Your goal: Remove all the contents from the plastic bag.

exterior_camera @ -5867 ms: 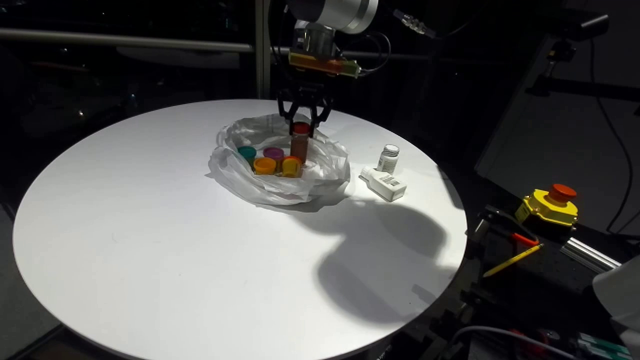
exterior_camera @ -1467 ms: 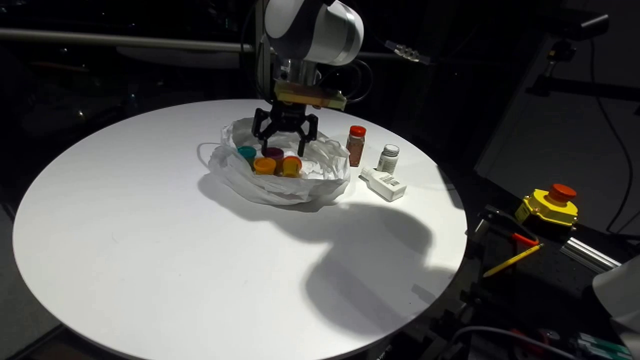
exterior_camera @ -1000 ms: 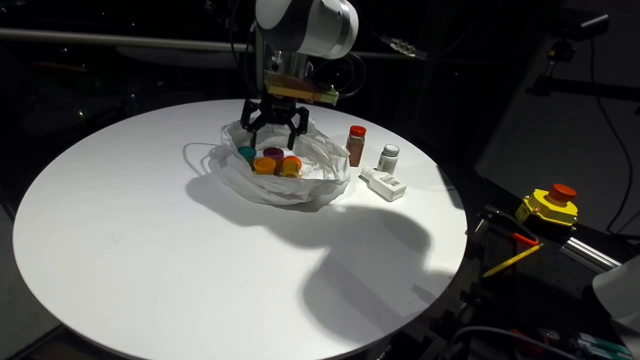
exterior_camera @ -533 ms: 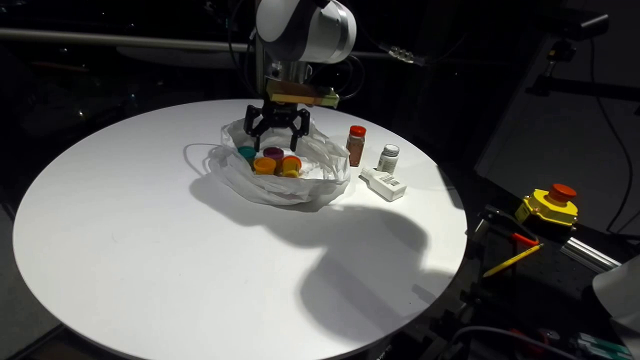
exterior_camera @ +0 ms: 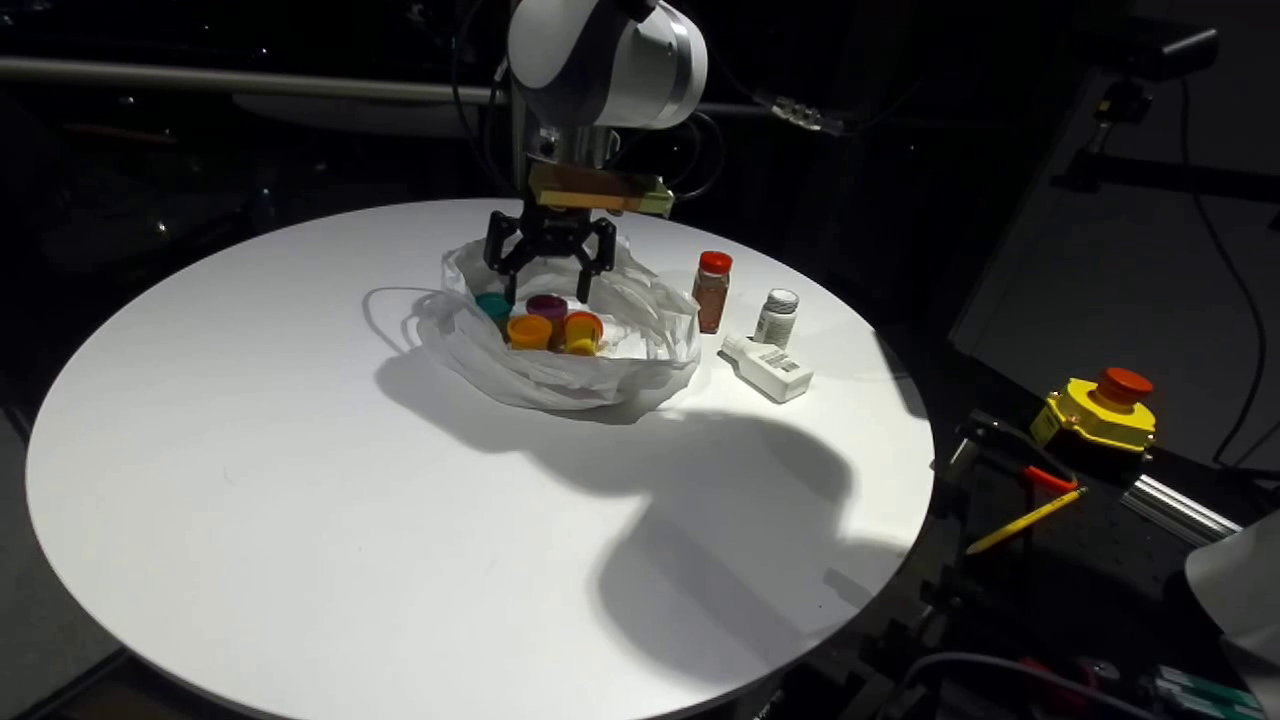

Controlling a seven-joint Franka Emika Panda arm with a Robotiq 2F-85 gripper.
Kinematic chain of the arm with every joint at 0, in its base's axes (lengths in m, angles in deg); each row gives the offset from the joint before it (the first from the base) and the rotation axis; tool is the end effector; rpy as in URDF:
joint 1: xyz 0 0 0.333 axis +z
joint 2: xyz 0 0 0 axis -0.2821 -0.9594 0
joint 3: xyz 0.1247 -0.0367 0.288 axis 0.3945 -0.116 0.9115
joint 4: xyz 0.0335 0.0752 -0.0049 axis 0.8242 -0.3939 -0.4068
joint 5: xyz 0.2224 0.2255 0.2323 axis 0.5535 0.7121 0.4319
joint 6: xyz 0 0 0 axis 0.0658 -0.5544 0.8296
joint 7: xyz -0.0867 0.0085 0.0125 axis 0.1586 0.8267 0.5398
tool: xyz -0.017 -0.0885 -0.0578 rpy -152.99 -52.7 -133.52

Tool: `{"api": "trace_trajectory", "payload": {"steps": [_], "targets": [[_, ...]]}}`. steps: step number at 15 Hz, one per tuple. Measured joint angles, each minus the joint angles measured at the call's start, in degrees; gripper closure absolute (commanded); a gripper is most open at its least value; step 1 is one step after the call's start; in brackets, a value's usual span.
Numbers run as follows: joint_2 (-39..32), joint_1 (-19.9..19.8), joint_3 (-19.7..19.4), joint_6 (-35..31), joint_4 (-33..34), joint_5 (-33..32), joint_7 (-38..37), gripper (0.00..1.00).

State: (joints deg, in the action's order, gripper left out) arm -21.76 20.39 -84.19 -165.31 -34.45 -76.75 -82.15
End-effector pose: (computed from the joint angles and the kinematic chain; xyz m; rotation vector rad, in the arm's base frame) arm 0.6928 0.0213 0.1568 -2.9807 0.6871 -0.0388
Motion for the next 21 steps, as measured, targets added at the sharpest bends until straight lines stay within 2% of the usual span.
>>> {"api": "trace_trajectory", "payload": {"steps": [5,10,12,13,16,21], "targets": [[-0.9,0.8,-0.1,0.4,1.1,-1.7,0.0,0.66],[-1.6,2.0,-1.2,0.9,2.9,-3.5,-0.4,0.98],[-1.5,2.3,-2.0,0.9,3.5,-4.2,-0.8,1.0],[-1.5,2.4,-2.5,0.9,3.6,-4.4,-1.0,0.97],[-1.3,2.5,-3.4,0.5,3.5,-4.7,-1.5,0.97],[0.1,1.3,-3.8,-1.6,1.6,-4.0,-2.0,0.97]]}}
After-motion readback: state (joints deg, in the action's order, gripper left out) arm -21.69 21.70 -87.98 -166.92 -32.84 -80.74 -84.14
